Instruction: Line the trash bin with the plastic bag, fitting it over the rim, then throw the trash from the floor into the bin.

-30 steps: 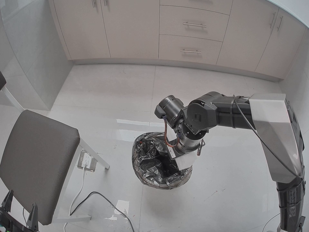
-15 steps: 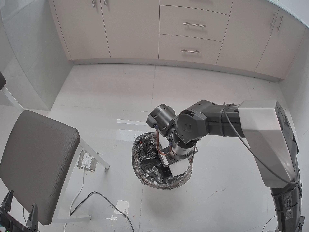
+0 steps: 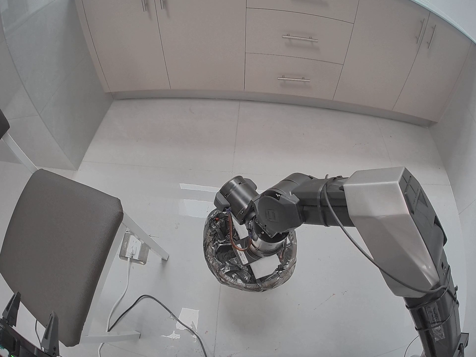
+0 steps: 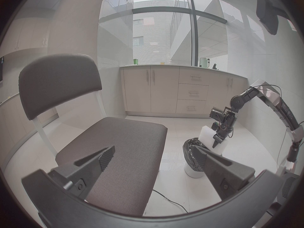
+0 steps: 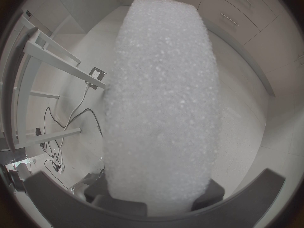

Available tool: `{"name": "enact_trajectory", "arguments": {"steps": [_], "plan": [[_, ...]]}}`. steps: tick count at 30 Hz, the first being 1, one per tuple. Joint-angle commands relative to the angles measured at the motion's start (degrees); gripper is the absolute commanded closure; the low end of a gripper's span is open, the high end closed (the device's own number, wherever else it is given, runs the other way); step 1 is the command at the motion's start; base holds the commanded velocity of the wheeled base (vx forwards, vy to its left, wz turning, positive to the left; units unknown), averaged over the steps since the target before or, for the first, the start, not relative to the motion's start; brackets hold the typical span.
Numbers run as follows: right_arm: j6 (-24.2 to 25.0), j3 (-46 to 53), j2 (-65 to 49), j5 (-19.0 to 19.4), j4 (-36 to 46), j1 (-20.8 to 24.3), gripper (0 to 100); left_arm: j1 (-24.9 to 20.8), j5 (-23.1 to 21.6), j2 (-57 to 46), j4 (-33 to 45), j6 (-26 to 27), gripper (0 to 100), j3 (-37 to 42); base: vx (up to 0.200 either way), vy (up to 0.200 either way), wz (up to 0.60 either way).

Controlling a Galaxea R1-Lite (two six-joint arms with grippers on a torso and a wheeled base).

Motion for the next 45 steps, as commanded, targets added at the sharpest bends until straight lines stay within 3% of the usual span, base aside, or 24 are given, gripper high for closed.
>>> {"name": "enact_trajectory", "arguments": {"steps": [1,31,38,45], "plan": [[-0.01,0.01,1.16,-0.04,-0.02,-0.16,100,0.00,-0.02,-0.84,0.03,-0.01,0,0.99,0.000,0.000,0.00],[0.08,0.01,1.60,-0.21,-1.78,-1.92,100,0.00,-0.02,-0.84,-0.06,-0.01,0,0.99,0.000,0.000,0.00],[2.72,0.01,1.43,-1.09,-1.78,-1.83,100,0.00,-0.02,-0.84,-0.06,-0.01,0,0.99,0.000,0.000,0.00],[1.23,0.01,1.69,-1.35,-1.87,-1.92,100,0.00,-0.02,-0.84,-0.06,-0.01,0,0.99,0.000,0.000,0.00]]}}
